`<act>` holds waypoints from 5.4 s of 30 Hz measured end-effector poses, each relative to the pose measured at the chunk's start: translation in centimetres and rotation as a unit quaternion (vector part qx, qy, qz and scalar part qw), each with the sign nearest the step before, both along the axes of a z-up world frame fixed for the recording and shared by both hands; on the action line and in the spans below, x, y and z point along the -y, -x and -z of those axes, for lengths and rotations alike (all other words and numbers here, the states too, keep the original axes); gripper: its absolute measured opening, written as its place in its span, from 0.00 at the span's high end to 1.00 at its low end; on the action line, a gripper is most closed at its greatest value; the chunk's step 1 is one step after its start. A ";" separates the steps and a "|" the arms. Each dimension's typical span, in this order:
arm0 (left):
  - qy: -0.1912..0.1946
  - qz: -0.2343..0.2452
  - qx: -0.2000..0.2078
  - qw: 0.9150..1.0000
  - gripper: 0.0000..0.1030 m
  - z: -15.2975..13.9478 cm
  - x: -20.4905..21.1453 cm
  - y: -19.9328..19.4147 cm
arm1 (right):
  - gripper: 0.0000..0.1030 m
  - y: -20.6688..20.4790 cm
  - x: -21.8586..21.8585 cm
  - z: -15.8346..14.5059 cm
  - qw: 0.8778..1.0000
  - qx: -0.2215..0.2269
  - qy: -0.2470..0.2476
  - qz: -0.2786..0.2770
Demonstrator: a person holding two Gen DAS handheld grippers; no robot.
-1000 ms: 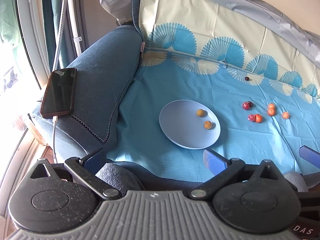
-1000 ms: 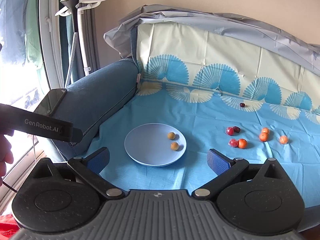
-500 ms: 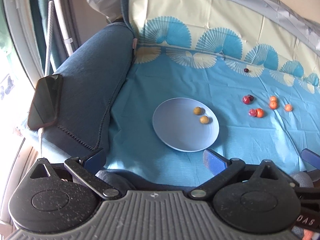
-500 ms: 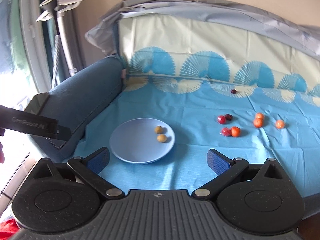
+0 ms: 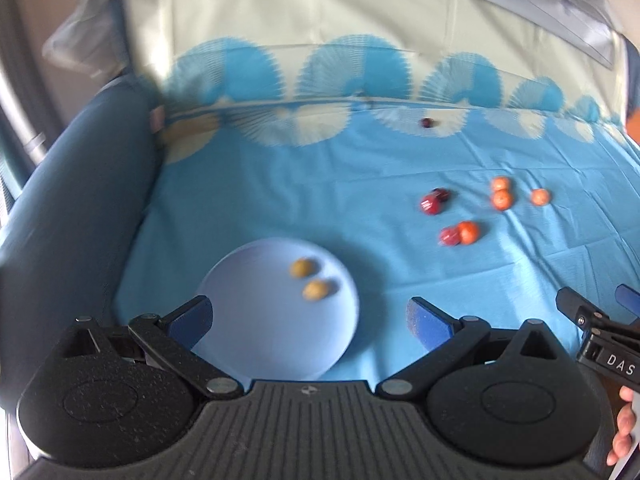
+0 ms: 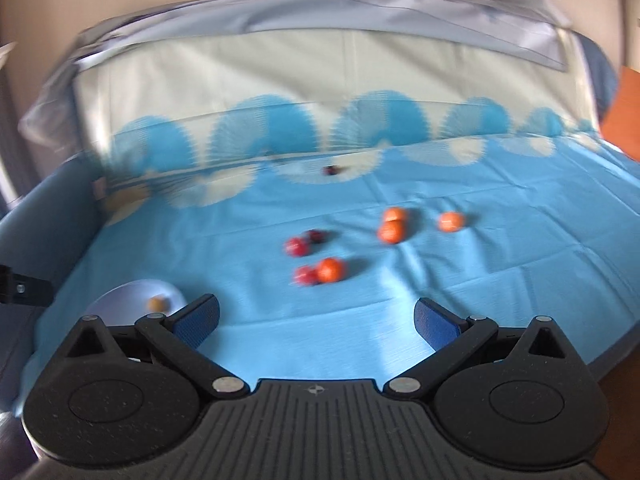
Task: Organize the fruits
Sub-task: 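Grasp a dark red date with the left gripper while the right gripper grasps a tangerine, then carry the date and tangerine to the plate and open both grippers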
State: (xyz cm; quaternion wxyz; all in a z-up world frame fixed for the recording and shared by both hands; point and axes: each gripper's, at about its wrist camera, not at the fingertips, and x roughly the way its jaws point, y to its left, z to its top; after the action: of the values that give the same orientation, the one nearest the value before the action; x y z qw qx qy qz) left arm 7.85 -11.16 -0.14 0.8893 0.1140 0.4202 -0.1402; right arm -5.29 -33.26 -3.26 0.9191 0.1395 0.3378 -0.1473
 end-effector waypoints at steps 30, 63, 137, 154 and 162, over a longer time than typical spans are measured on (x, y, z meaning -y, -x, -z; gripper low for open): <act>-0.095 0.202 -0.147 0.964 0.54 19.2 28.3 -25.0 | 0.01 -21.1 23.6 21.4 0.988 -0.076 0.041 0.124; -0.004 0.016 -0.079 0.997 0.65 -3.0 -2.5 -1.9 | 0.59 -2.3 0.4 -3.5 0.992 0.090 0.005 -0.083; 0.052 -0.088 -0.115 0.988 0.65 6.2 -11.1 -5.4 | 0.59 -7.2 -17.1 2.7 0.957 -0.047 0.016 -0.285; 0.058 -0.074 -0.089 0.992 0.00 11.0 -10.1 -10.7 | 0.17 -14.5 -18.2 9.2 0.948 -0.105 0.020 -0.299; 0.001 -0.100 -0.087 0.991 0.00 7.8 -12.8 -4.2 | 0.01 -8.8 -17.6 4.4 0.953 -0.111 0.000 -0.283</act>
State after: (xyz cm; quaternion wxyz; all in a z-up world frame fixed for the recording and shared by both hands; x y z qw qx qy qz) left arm 12.04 1.64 -7.91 0.8592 0.0579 0.5047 -0.0608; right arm 3.53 -15.64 -7.70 0.8797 0.0214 0.4636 0.1041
